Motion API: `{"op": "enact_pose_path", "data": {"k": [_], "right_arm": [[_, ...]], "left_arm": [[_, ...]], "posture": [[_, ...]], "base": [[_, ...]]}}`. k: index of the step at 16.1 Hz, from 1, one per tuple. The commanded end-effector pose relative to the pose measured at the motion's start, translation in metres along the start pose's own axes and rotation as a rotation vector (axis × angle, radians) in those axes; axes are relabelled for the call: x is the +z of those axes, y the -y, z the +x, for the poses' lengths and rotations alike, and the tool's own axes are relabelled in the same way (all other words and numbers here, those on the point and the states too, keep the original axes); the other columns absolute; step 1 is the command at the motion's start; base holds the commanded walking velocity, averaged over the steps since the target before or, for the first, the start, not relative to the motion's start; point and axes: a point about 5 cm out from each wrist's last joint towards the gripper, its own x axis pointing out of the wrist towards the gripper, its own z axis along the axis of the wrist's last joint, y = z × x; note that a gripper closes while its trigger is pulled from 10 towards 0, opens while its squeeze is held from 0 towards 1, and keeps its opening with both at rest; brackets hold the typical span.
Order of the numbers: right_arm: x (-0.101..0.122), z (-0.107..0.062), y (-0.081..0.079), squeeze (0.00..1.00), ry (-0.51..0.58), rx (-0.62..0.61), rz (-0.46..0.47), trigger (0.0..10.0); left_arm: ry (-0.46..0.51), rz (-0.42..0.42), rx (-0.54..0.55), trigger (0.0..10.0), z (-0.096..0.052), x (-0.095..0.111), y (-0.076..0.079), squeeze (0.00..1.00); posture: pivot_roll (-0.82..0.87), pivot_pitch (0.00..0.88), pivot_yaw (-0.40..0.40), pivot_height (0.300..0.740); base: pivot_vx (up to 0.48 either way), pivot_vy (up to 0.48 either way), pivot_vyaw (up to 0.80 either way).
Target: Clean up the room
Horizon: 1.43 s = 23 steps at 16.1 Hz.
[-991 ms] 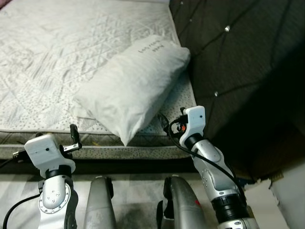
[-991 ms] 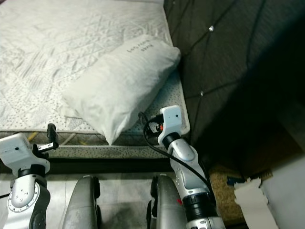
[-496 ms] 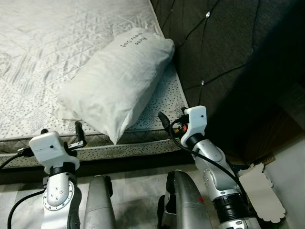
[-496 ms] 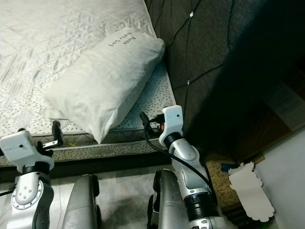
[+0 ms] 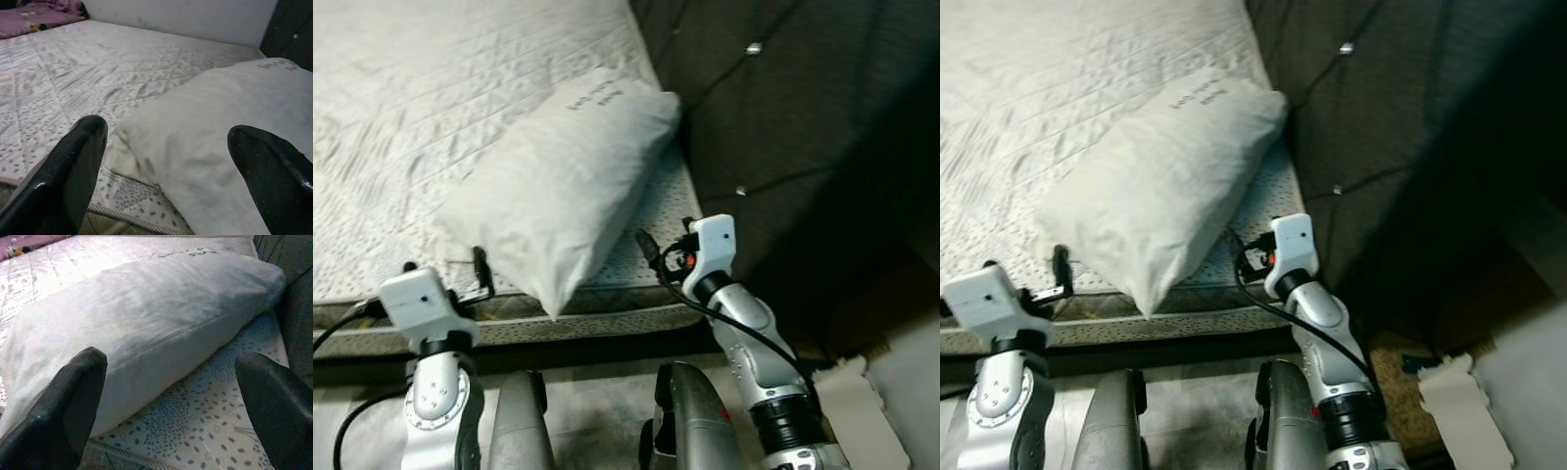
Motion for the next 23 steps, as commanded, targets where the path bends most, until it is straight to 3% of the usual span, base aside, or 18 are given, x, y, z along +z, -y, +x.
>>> {"op": "enact_pose_path", "data": {"k": [1, 9, 14, 23], "right_arm": [[-0.0041, 0.0002, -0.0004, 0.0, -0.018, 0.0, 0.007, 10.0], [-0.0047, 0.0007, 0.0004, 0.0, -0.025, 0.004, 0.001, 10.0], [-0.0055, 0.0, 0.0006, 0.0, -0.031, 0.001, 0.004, 10.0], [-0.0057, -0.0007, -0.0008, 0.0, -0.033, 0.005, 0.011, 10.0]], "left_arm": [[-0.033, 0.009, 0.013, 10.0, -0.0018, -0.0062, -0.0021, 0.0], [-0.04, -0.015, 0.001, 10.0, -0.0014, -0.0071, 0.0007, 0.0], [-0.012, -0.027, -0.034, 10.0, -0.0028, -0.003, 0.0041, 0.0], [-0.01, -0.037, -0.068, 10.0, -0.0045, -0.002, 0.0064, 0.0]], "posture": [[-0.01, 0.123, -0.06, 0.586], [-0.01, 0.125, -0.066, 0.586], [-0.01, 0.135, -0.065, 0.586], [-0.02, 0.149, -0.059, 0.586]], "base": [[0.0, 0.0, 0.0], [0.0, 0.398, 0.0], [0.0, 0.0, 0.0], [0.404, 0.0, 0.0]]}}
